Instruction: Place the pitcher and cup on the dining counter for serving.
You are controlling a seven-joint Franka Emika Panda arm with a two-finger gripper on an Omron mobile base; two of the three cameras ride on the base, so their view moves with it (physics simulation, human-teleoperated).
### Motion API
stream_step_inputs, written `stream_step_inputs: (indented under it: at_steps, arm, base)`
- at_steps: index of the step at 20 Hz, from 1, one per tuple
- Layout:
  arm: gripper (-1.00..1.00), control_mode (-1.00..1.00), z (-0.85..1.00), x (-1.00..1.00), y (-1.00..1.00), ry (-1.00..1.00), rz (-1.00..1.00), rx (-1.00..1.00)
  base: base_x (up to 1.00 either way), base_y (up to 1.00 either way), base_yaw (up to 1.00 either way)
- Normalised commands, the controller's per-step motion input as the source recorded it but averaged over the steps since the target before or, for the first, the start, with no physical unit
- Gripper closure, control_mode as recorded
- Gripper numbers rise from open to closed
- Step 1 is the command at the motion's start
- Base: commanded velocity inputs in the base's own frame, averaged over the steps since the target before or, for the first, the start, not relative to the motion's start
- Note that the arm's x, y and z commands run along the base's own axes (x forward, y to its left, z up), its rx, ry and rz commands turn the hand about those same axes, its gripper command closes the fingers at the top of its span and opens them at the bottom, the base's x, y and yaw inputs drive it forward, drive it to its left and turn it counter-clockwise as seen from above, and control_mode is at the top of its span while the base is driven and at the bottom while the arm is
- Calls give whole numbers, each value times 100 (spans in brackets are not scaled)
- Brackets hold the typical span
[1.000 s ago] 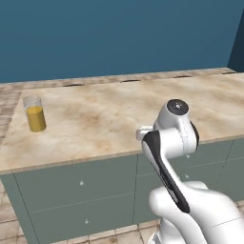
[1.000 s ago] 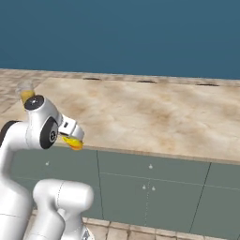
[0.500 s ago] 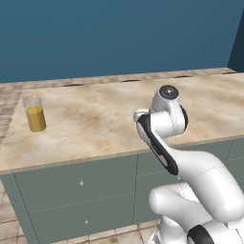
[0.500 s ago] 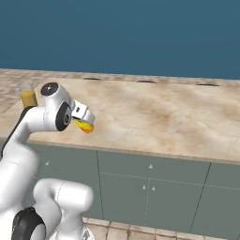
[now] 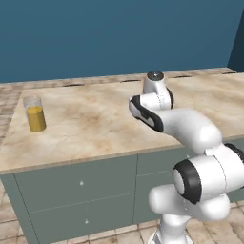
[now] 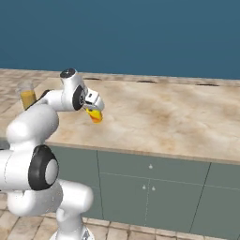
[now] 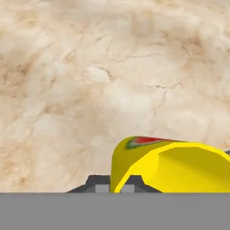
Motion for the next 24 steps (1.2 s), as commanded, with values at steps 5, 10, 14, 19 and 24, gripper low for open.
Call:
stream_step_inputs:
  at_steps: [5,10,14,19,24]
  arm:
    - [100,-100,0,57,-19,18,0,0]
    - [100,-100,-41,18,-17,1,0,-4]
    - [100,-100,-52,36,-7,0,0,-1]
    - [100,-100,-57,37,-4,0,0,0]
    - [100,-100,-58,26,-11,0,1,0]
  base:
    - [0,0,0]
    - [0,0,0]
    - [0,0,0]
    - [0,0,0]
    - [0,0,0]
